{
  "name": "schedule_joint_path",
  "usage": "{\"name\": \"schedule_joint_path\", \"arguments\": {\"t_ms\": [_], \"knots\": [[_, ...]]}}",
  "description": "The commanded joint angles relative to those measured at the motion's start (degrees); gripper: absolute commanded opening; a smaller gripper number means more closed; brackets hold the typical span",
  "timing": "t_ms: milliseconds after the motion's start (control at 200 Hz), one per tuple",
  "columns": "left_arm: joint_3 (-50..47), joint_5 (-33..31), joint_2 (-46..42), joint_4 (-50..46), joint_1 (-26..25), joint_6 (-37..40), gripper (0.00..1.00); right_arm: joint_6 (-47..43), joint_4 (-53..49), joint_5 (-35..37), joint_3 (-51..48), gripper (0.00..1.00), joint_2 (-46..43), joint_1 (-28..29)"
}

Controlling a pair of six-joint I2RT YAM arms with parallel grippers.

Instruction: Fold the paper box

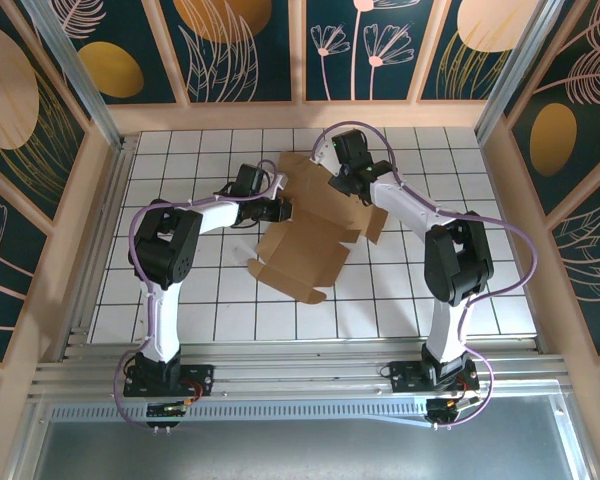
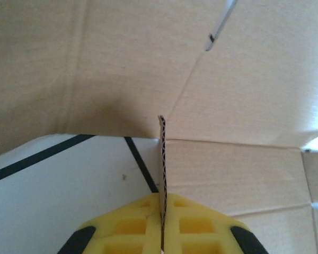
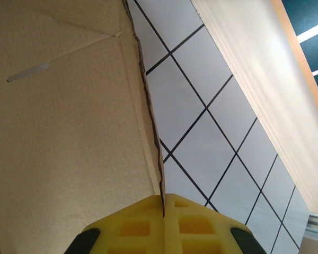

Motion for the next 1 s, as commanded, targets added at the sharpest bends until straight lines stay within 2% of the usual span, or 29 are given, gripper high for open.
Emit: {"name": "schedule_joint_path", "arguments": {"t_ms": [0, 180, 350, 646, 866, 996], "knots": [[-1.12, -4.88, -1.74, 1.52, -2.79, 5.11, 0.00, 1.84, 1.84, 0.65, -0.96, 0.00, -2.59, 0.87], [-5.54, -10.98, -5.58, 8.63, -5.14, 9.03, 0.00, 2.28, 2.83, 1.30, -2.04, 0.00, -3.15, 1.40], [-8.70, -12.72, -7.43, 15.48, -6.14, 12.90, 0.00, 2.72, 3.36, 1.43, -2.86, 0.00, -4.30, 1.85], [-2.90, -16.77, -2.40, 12.89, -9.23, 16.77, 0.00, 5.16, 5.49, 0.33, -6.11, 0.00, -7.43, 2.73], [-0.89, -23.37, 0.59, 10.58, -11.99, 19.54, 0.00, 5.67, 6.46, 0.86, -8.74, 0.00, -8.73, 2.73], [-0.61, -24.82, 1.45, 10.59, -13.21, 19.79, 0.00, 5.83, 6.92, 0.82, -9.43, 0.00, -9.02, 2.73]]}}
